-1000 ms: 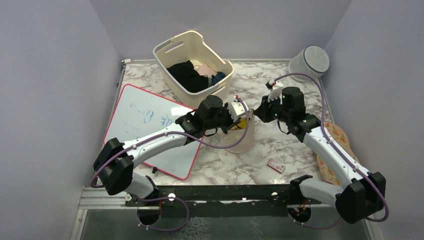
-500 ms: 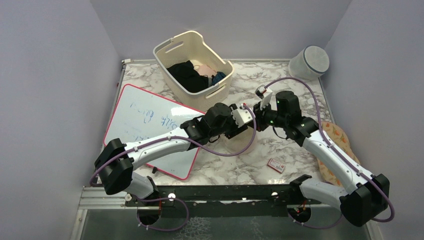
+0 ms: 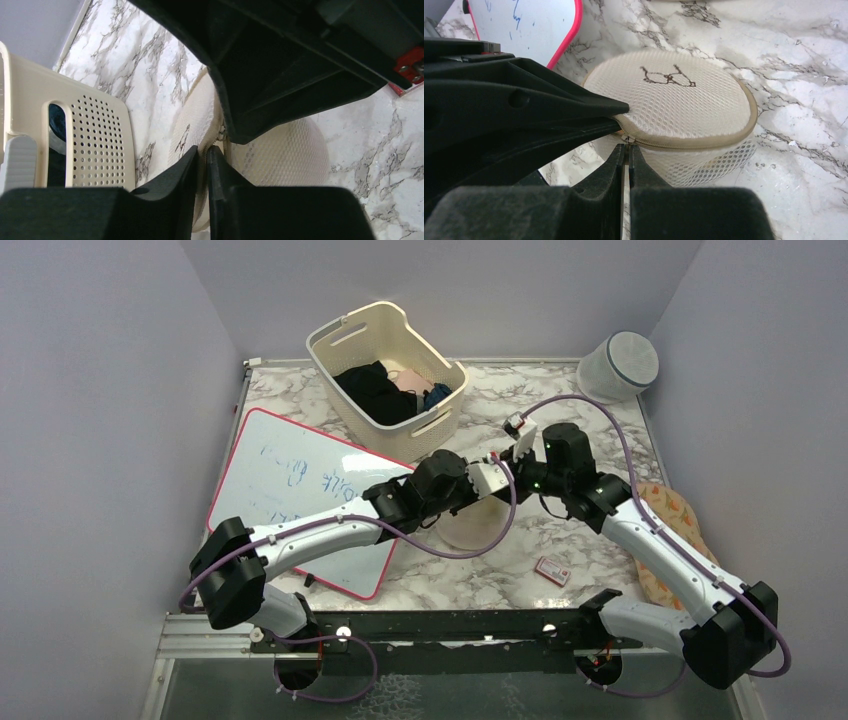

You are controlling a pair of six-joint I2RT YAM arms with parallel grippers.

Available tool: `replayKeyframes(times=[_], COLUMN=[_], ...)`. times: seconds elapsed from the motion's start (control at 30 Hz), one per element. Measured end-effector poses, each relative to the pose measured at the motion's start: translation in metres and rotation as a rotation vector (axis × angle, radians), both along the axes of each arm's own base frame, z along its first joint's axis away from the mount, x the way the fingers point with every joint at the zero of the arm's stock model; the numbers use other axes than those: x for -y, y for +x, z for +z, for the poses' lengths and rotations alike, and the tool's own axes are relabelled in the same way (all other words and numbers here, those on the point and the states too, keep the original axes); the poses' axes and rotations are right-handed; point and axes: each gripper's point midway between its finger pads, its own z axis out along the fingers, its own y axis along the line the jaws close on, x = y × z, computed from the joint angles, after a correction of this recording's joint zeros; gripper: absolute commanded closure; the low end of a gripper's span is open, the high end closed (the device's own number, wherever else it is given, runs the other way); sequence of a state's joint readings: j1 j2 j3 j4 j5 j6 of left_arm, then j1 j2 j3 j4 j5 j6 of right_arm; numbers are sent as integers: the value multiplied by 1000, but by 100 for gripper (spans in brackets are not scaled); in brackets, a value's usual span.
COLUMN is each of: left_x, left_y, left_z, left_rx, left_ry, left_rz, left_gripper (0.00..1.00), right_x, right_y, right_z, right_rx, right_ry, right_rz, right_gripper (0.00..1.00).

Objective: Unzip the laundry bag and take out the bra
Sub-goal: Unzip the laundry bag at the center of the board.

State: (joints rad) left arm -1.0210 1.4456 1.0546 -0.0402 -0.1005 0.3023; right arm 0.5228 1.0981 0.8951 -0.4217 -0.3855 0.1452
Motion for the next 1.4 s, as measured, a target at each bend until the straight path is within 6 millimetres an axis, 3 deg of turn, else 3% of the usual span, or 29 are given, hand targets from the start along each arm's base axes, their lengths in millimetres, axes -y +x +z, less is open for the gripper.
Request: replayKeyframes(times=[0.5,0.9,1.33,1.37,1.4], left_x=[-1,-8,-9,-9,-8], left_y=[-8,-9,-8,-8,-8], left_z=[-1,10,15,15,14], left_rx=[43,76,86,84,81], left_ry=[17,-17,-42,-42,-39], left_rz=[-20,-12,0,3,6], left_gripper=[100,100,100,98,88], right_x=[27,50,46,45,45], right_y=[26,50,48,46,44], right_z=[-2,-31,-18,-15,-12], right_rx=[31,-34,-6,3,11], right_ry=[-69,-133,-86,-79,-73], right_rz=[-237,-344,-275,-263,-252], right_gripper=[99,99,99,99,99])
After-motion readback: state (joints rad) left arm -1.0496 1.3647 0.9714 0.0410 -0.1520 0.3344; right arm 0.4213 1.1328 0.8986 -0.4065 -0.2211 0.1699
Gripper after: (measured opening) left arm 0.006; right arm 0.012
